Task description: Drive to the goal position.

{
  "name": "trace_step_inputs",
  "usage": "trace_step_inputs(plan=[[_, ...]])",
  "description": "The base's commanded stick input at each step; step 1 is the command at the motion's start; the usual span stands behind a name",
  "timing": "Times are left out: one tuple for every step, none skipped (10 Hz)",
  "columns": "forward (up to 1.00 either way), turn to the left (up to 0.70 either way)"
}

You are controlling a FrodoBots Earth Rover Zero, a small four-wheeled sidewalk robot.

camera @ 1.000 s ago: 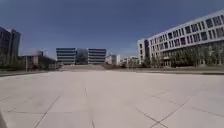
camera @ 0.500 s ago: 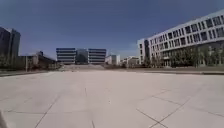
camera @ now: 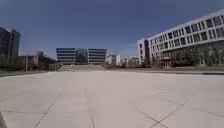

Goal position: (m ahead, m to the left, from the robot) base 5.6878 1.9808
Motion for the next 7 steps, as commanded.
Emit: trace_step_inputs(plan=[[0.09, -0.05], [0.09, -0.05], [0.09, -0.05], [0.09, -0.05], [0.09, -0.05], [0.09, -0.05], [0.09, -0.05]])
